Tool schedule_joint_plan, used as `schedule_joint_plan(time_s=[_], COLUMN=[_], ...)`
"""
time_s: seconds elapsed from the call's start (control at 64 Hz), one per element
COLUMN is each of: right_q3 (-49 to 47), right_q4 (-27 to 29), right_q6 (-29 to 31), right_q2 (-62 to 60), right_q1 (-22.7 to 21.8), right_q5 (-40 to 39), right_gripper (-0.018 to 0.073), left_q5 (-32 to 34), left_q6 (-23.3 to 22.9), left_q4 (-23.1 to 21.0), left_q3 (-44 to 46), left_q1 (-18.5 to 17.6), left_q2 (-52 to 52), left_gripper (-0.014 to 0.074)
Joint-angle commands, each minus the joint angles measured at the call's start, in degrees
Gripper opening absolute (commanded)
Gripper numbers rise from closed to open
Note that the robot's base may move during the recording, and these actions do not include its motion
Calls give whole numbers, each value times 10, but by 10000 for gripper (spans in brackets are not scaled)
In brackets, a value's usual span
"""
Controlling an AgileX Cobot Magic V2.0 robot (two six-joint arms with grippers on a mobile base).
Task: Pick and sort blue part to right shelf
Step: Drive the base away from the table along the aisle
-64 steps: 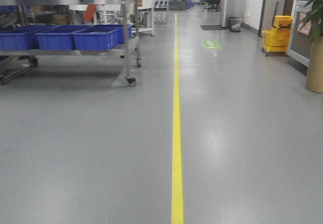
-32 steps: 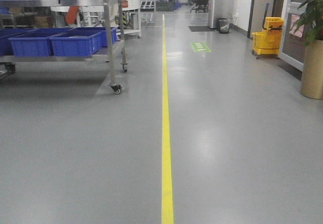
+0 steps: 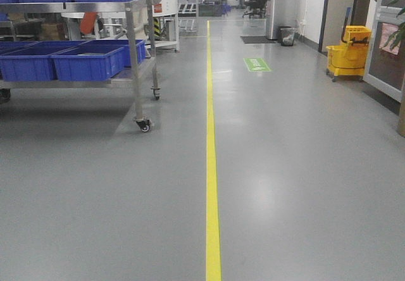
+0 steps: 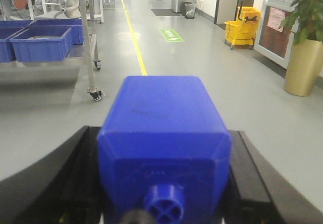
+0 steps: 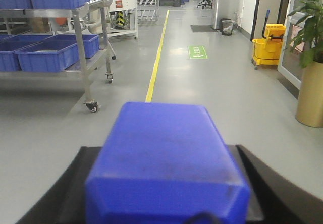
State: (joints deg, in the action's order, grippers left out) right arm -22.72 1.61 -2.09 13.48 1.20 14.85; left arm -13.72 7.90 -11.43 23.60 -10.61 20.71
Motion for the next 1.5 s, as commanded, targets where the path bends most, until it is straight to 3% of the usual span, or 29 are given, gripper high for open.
schedule_joint_plan(time_s=[0.0, 1.484], right_q3=[-16, -16], right_q4=[-4, -4], right_q6=[4, 4], right_q2=[5, 5], right_q1=[-3, -3], right_q5=[-54, -54], right_gripper=[432, 432], left_q5=[53, 53], left_q6=[-2, -2], left_q4=[-2, -2], left_q3=[17, 17], left_q1=[-1, -1], left_q2=[3, 3], left_gripper=[353, 353])
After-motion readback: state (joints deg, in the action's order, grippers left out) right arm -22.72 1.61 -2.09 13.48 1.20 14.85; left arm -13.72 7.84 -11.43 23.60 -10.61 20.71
